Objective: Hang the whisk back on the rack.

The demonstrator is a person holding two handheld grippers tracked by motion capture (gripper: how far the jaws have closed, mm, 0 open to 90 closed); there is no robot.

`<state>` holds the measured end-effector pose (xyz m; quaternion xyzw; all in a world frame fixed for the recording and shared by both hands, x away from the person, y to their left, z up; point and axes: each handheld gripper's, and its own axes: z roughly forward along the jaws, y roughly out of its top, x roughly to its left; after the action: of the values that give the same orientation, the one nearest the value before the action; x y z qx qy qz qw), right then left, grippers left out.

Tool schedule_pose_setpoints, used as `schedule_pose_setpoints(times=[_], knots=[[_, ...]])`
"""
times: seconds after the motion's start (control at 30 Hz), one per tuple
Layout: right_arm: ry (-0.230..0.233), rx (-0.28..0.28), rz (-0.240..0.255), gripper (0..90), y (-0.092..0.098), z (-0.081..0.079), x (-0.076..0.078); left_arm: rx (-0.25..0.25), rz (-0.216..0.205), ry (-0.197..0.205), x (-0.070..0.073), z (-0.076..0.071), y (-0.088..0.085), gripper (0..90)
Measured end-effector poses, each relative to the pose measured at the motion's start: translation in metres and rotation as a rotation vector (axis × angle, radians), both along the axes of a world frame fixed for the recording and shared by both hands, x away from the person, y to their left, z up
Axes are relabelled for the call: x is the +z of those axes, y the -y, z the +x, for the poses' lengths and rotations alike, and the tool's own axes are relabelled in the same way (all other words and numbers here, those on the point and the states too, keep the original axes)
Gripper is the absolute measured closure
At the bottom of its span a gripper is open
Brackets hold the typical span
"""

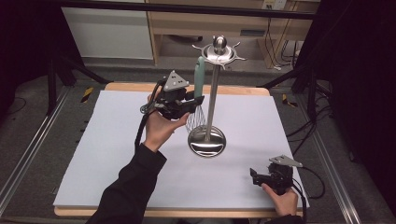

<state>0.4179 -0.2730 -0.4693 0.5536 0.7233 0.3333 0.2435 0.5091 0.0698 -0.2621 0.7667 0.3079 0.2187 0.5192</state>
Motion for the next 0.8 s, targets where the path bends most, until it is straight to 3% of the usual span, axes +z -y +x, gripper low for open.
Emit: schedule_pose_setpoints(times=[0.2,0.47,0.8], knots=[[-0.003,0.0,0.0,6.6,0.0,0.0,0.0,-0.002,-0.034,0.028,-0.006,0.002,0.001,68.5],[-0.004,0.003,0.002,6.7,-0.001,0.0,0.0,-0.006,-0.075,0.036,-0.011,0.003,-0.002,67.5],[-0.003,0.003,0.002,6.7,0.0,0.0,0.0,-0.003,-0.081,0.08,-0.015,-0.002,-0.007,49.2]])
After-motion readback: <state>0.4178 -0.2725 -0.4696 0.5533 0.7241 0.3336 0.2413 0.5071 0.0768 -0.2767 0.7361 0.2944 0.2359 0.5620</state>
